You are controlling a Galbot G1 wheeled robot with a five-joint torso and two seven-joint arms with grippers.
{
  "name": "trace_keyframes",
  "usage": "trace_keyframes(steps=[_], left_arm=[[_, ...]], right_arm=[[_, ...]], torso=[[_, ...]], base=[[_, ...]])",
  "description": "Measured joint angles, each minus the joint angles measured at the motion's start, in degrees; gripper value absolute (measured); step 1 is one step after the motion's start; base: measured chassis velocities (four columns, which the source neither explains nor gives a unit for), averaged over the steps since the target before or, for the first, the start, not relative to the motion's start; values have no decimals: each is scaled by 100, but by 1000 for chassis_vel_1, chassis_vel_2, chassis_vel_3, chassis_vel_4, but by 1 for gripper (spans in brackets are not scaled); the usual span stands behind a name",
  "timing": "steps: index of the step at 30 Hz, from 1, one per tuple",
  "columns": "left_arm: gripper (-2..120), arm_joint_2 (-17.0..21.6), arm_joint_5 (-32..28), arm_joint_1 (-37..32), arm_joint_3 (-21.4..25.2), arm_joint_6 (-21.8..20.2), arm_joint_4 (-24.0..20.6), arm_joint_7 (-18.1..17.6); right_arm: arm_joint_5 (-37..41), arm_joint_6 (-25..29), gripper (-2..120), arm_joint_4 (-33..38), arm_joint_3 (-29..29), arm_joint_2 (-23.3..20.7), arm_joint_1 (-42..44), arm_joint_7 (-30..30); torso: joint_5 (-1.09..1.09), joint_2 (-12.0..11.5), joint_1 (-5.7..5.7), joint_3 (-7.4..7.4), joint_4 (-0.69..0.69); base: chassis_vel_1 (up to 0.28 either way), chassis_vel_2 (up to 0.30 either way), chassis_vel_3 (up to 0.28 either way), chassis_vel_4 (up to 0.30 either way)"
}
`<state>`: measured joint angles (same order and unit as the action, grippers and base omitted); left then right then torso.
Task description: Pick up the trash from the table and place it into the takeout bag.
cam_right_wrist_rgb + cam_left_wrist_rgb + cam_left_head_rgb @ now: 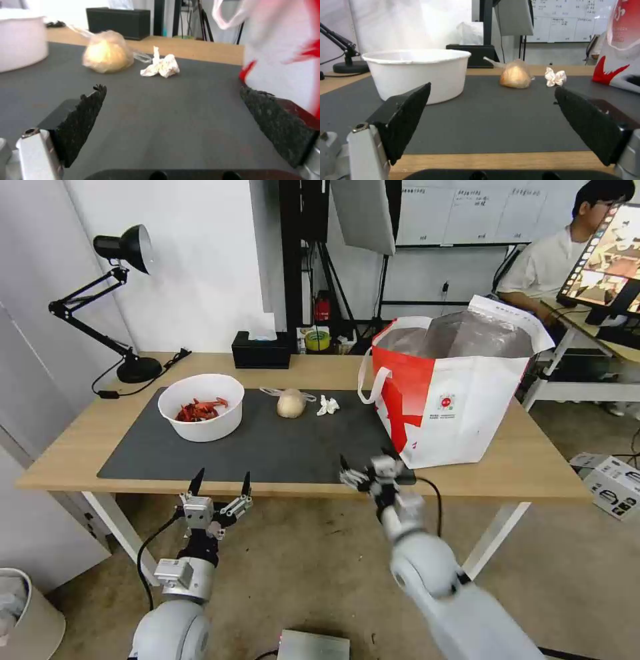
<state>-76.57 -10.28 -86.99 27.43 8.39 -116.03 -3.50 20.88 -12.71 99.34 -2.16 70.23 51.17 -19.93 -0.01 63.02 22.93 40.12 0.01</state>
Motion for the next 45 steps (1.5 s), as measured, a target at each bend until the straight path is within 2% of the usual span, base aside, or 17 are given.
trace_keyframes(steps=[3, 5, 10, 16, 27, 35, 38, 41, 45], left_arm=[[100, -2, 0, -1, 16, 0, 0, -1], [100, -15, -1, 0, 41, 6, 0, -2], [100, -37, -4, -2, 64, 25, 0, -2], [100, -53, -15, -25, 129, 86, 6, -2], [100, -43, -30, -35, 158, 108, -2, -2], [100, -18, -34, -42, 154, 119, -9, -2], [100, -16, -35, -40, 146, 119, -12, -2], [100, -16, -36, -41, 138, 121, -14, -2], [100, -16, -36, -45, 137, 130, -15, -1]], right_arm=[[221, 0, 100, -399, -192, 78, -395, -168], [465, 1, 100, -985, -404, 230, -1015, -390], [672, 21, 100, -1639, -617, 467, -1666, -602], [745, 41, 100, -2648, -824, 1013, -2381, -862], [694, 47, 99, -3357, -885, 1397, -2648, -1032], [697, 127, 97, -3878, -916, 1469, -2791, -1032], [699, 174, 92, -4000, -929, 1491, -2837, -1009], [712, 199, 76, -4149, -933, 1534, -2903, -965], [722, 288, 75, -4353, -974, 1592, -3000, -893]], torso=[[1, -1, 1, 0, -1], [0, 0, 0, 0, -1], [0, -1, 1, 0, -1], [0, -1, 0, 0, -1], [1, -1, 0, -1, 0], [1, -1, -1, -1, -2], [1, -1, -1, -1, -2], [1, -1, -1, -1, -2], [1, 0, -1, -1, -2]], base=[[0, 0, 0, 0], [0, 0, 0, 0], [0, 0, 0, 0], [0, 0, 0, 0], [0, 0, 0, 0], [0, 0, 0, 0], [0, 0, 0, 0], [0, 0, 0, 0], [0, 0, 0, 0]])
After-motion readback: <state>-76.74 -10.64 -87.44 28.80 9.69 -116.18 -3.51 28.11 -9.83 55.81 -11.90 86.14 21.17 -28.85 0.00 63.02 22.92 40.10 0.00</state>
